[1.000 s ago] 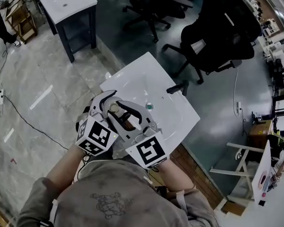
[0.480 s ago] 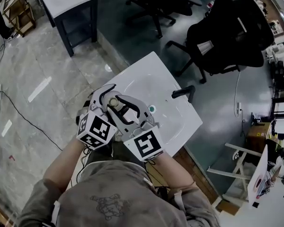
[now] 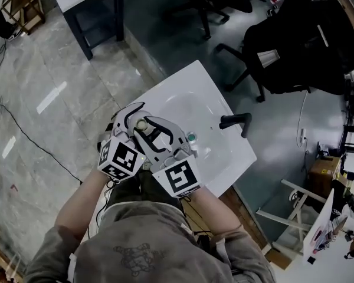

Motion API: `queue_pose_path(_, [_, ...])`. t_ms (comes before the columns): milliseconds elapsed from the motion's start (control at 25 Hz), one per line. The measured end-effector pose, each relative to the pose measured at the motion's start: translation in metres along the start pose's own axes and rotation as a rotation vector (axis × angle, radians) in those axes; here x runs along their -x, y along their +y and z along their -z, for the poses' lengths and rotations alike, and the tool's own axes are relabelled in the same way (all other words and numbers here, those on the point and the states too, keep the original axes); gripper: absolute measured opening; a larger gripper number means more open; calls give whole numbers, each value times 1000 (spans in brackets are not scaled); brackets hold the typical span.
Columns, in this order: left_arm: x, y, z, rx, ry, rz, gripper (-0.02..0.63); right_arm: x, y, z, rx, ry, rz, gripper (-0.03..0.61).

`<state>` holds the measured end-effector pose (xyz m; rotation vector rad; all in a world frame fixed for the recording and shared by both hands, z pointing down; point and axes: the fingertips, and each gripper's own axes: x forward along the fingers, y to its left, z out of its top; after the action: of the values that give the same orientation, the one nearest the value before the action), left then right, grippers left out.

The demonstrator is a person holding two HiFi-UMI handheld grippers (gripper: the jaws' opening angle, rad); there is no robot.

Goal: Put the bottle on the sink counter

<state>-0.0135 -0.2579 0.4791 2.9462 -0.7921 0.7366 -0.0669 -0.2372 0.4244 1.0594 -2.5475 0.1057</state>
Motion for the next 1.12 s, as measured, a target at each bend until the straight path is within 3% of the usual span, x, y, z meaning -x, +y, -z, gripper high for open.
queue_pose_path(280, [-35, 12, 28, -60, 28, -22, 325, -22, -20, 35, -12, 32, -21, 133])
queue_pose_path(1120, [-86, 13, 113, -22, 82, 3, 325, -69, -27, 121, -56, 121, -74, 137])
